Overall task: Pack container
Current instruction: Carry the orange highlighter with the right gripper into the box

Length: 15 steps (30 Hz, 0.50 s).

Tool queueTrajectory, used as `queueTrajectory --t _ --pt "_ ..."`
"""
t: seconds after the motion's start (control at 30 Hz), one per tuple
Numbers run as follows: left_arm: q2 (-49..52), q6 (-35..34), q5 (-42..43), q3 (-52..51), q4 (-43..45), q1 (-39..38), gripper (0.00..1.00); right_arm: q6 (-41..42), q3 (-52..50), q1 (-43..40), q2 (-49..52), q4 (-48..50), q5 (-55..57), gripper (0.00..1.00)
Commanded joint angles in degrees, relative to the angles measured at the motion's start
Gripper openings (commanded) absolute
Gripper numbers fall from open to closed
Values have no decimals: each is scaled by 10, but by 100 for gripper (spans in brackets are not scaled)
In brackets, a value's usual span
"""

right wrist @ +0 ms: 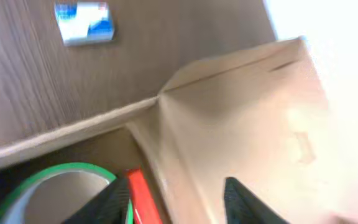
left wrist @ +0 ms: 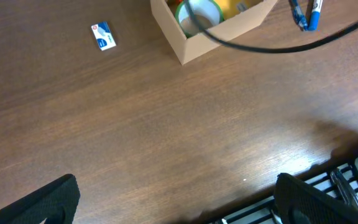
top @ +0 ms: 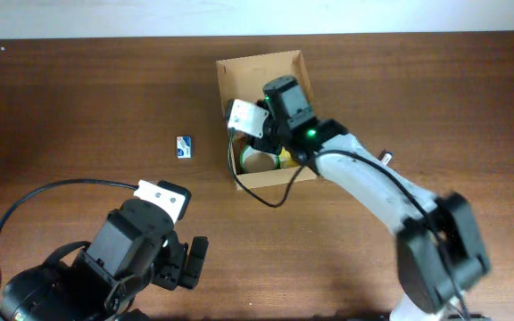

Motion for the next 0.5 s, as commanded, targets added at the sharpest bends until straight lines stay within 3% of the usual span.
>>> queueTrajectory --t 0.0,0.17,0.2,0.23,0.43,0.47 --pt "-2 7 2 -1 2 2 99 89 14 -2 -76 -27 -10 52" --pt "-2 7 2 -1 2 2 100 169 14 -2 -178 -143 -9 60" --pt "-2 7 2 -1 2 2 100 171 14 -2 -189 -163 -9 72" --pt "-2 7 2 -1 2 2 99 171 14 -2 -196 -182 -9 99" --pt "-2 7 2 -1 2 2 100 231 14 -10 -197 -229 10 99" --pt "-2 7 2 -1 2 2 100 294 14 -21 -194 -225 34 99"
